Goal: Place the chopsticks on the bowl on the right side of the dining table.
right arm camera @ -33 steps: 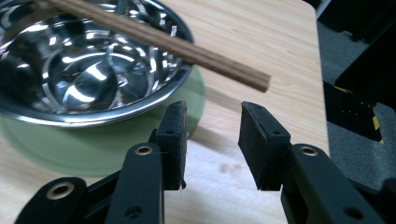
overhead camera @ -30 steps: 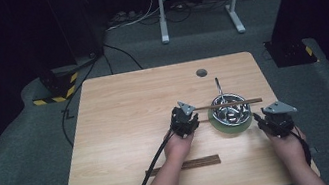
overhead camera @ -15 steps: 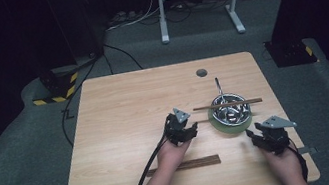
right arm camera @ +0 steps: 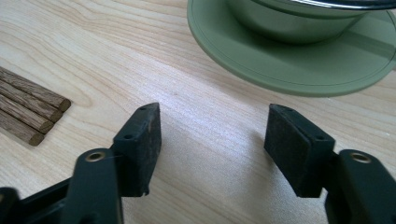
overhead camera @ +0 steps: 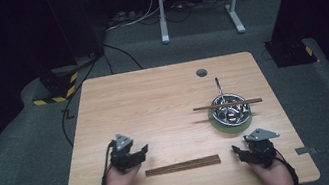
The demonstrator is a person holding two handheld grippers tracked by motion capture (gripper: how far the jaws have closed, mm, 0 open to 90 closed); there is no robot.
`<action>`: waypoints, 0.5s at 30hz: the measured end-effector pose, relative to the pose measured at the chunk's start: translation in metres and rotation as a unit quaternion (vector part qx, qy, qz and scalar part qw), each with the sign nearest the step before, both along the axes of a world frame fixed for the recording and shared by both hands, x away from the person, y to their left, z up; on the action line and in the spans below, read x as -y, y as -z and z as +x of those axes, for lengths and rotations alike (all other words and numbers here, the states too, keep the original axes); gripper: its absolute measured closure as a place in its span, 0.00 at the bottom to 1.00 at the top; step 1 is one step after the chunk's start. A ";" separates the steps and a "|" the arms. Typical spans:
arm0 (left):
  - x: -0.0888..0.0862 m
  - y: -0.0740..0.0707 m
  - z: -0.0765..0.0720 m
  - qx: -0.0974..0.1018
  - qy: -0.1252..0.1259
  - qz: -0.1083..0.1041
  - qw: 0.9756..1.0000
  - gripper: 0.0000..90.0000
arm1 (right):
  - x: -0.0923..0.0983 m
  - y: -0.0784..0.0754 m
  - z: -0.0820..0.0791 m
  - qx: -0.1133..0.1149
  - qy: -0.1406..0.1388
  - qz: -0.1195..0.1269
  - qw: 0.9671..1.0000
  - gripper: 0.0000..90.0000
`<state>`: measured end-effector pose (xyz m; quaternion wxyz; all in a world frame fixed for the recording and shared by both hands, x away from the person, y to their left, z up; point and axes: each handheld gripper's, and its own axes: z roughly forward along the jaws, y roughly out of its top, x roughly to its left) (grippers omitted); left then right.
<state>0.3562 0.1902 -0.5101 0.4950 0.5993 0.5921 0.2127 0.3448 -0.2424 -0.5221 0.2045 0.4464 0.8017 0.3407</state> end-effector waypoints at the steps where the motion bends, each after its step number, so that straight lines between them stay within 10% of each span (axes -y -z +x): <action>1: 0.000 0.000 0.000 0.000 0.000 0.000 1.000 0.40 | 0.000 0.000 0.000 0.000 0.000 0.000 1.000 0.39; 6: -0.050 0.022 -0.022 -0.032 -0.044 0.018 0.998 0.38 | -0.001 0.000 0.002 -0.006 0.002 0.004 1.000 0.36; 13: -0.064 0.026 -0.043 -0.009 -0.055 -0.019 0.998 0.32 | -0.001 0.000 0.003 -0.007 0.012 0.004 1.000 0.34; 15: -0.061 0.028 -0.043 -0.006 -0.047 0.009 0.999 0.32 | -0.001 0.000 0.003 -0.007 0.013 0.004 1.000 0.33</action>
